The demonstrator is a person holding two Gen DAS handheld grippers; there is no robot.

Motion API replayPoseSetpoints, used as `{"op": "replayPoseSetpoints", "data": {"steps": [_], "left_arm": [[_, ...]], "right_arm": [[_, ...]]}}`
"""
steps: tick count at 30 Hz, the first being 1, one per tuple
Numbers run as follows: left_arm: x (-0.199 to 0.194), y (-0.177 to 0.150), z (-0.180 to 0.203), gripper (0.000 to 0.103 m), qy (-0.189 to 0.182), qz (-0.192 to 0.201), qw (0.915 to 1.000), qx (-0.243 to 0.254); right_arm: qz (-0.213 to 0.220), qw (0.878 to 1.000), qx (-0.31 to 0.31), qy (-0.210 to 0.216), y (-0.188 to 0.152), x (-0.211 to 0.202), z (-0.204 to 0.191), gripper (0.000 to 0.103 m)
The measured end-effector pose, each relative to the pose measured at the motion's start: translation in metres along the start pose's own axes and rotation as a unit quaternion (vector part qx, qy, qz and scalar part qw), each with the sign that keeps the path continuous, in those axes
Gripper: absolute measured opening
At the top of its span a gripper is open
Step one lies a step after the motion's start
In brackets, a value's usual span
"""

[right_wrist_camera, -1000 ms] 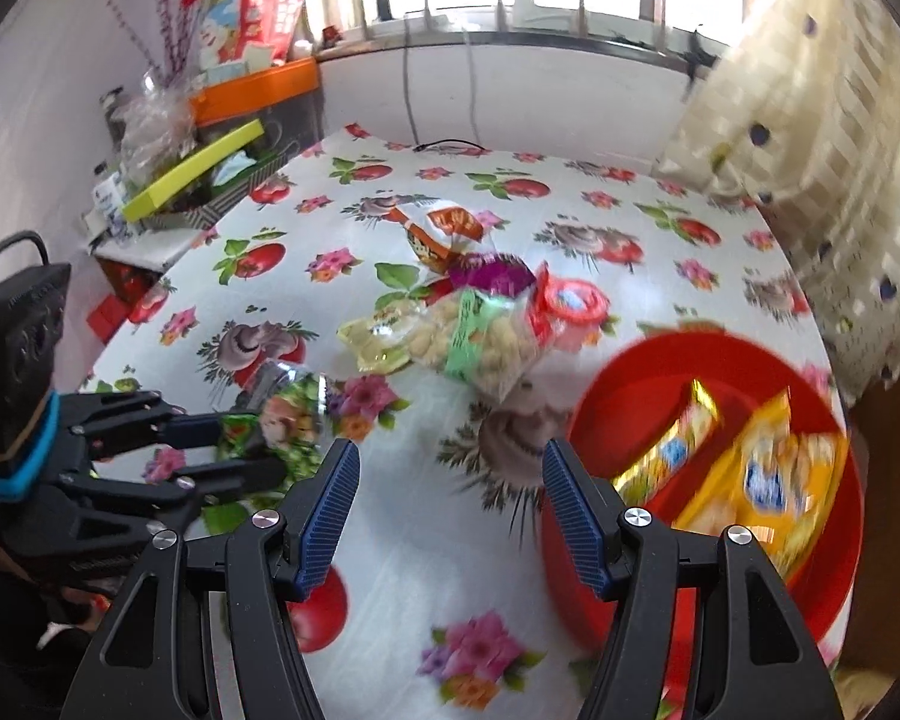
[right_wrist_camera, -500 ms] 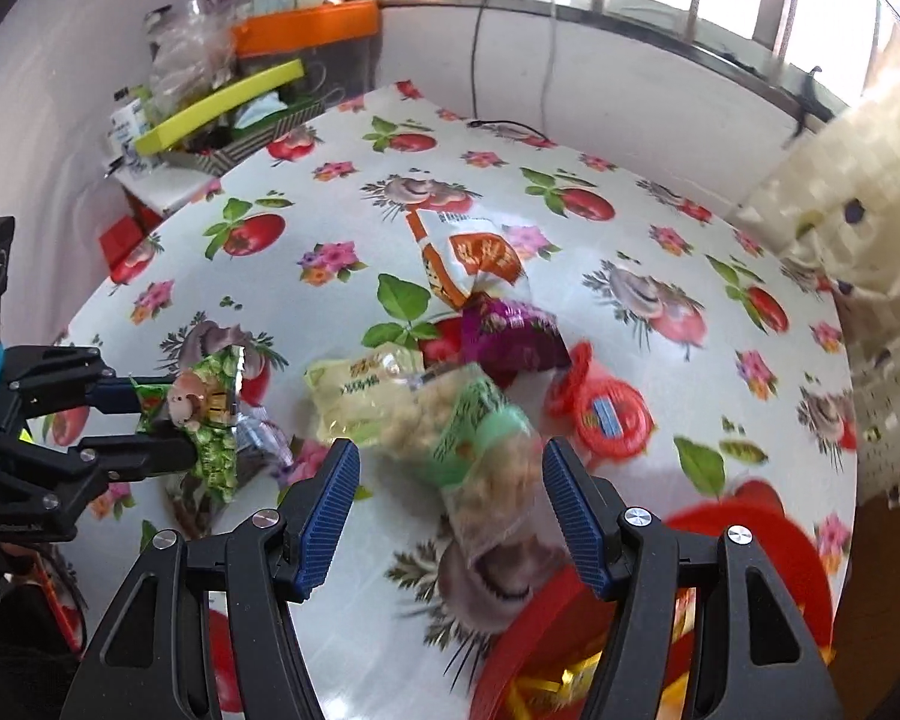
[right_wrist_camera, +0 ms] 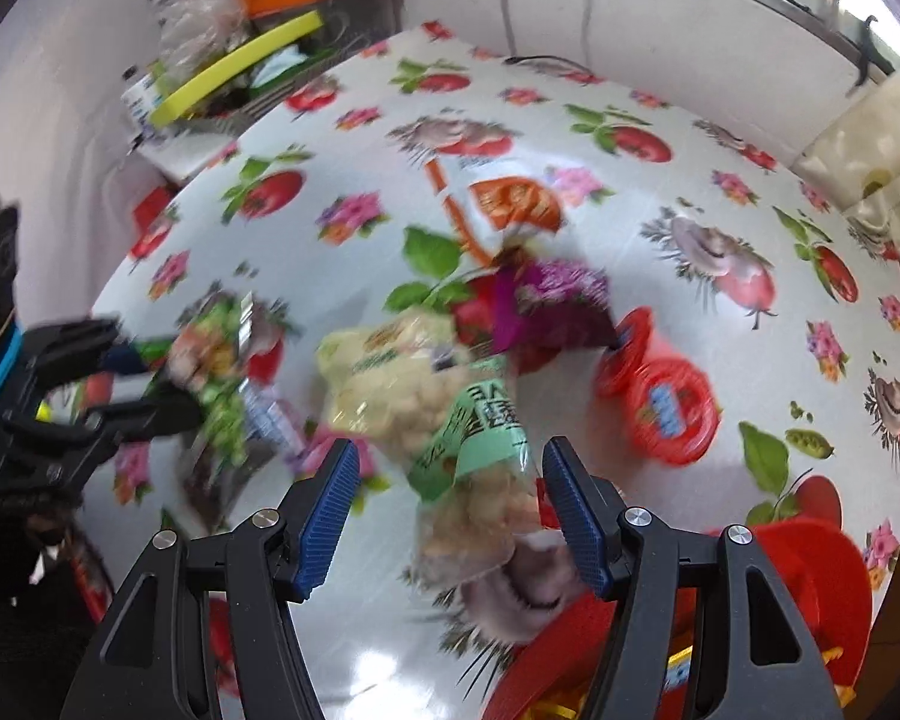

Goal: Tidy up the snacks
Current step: 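Grasp the clear peanut bag with the right tool while the left holds the green bag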

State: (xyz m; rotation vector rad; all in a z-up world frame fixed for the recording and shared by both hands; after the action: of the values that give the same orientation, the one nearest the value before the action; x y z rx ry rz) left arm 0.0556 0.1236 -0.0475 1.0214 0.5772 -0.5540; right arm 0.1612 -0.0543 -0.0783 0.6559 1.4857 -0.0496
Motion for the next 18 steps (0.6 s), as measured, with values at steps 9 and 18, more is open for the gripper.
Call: {"op": "replayPoseSetpoints", "data": {"steps": [9,18], "left_arm": [[-0.002,-0.001,0.001,0.037,-0.002,-0.001,1.0,0.0],[-0.004,0.0,0.0,0.037,0.003,0.0,1.0,-0.005]], "right_arm": [[-0.041,0.995,-0.069,-0.061,-0.003,0.021,-0.015,0.062],[-0.049,0.993,-0.058,-0.085,-0.009,0.032,-0.023,0.045]]}}
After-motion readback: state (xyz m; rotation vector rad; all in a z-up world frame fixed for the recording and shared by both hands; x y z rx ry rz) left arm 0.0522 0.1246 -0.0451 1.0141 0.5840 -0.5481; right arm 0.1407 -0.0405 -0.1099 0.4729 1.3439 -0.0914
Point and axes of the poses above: each gripper's, at about its wrist camera, not at the fingertips, and x roughly the way its jaws point, z to its right, y to its top, the point moved 5 cm from there along x, roughly the way its jaws point, and after that the axes turned 8 degrees about -x, right-handed, at the moved point
